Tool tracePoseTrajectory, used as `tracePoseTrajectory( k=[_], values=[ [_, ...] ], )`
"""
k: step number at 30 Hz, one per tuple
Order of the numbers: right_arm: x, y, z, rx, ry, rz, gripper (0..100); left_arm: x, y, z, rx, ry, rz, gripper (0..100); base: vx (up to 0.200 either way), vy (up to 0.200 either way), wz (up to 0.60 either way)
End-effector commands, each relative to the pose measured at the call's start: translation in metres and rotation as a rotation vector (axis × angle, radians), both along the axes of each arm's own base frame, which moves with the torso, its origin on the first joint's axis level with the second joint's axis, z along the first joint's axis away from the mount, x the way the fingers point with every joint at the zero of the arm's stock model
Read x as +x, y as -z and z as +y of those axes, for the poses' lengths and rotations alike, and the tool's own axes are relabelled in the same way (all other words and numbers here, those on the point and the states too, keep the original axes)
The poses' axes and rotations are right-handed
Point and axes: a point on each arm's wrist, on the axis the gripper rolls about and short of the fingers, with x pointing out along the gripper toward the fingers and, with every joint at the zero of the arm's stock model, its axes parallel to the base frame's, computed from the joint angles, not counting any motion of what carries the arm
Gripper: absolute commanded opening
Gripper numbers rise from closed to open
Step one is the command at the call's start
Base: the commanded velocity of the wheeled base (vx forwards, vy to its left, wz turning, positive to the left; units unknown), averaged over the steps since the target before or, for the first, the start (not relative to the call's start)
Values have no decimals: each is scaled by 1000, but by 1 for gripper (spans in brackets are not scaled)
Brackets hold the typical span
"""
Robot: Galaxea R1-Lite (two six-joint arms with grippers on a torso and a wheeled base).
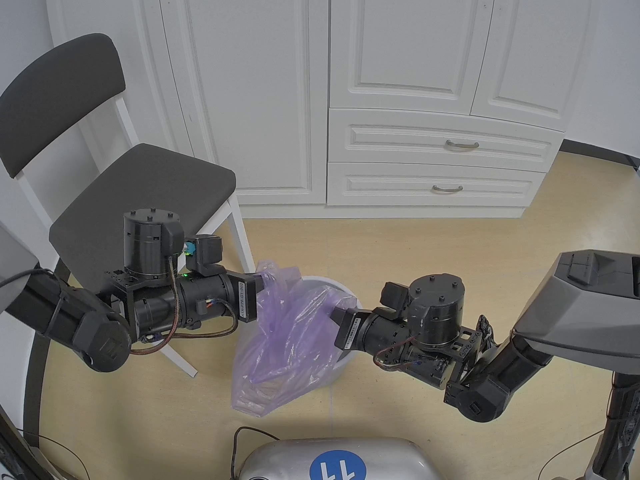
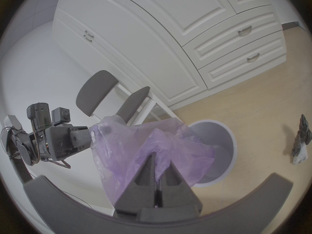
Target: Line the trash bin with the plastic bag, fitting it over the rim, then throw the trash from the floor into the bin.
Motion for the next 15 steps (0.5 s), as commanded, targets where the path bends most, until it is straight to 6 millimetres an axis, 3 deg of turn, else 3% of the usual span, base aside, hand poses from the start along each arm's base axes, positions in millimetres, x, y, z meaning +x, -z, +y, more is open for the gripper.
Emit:
tracePoseTrajectory(
  k=[1,8,15],
  values=[
    [7,11,-3,-28,20,28,0,9,12,0,-1,3,42,0,0,0,0],
    [22,8,-12,-88,64,100,0,25,24,-6,-55,7,102,0,0,0,0],
    [37,-3,-30,-70,127,78,0,27,17,-6,-141,44,136,0,0,0,0]
  ],
)
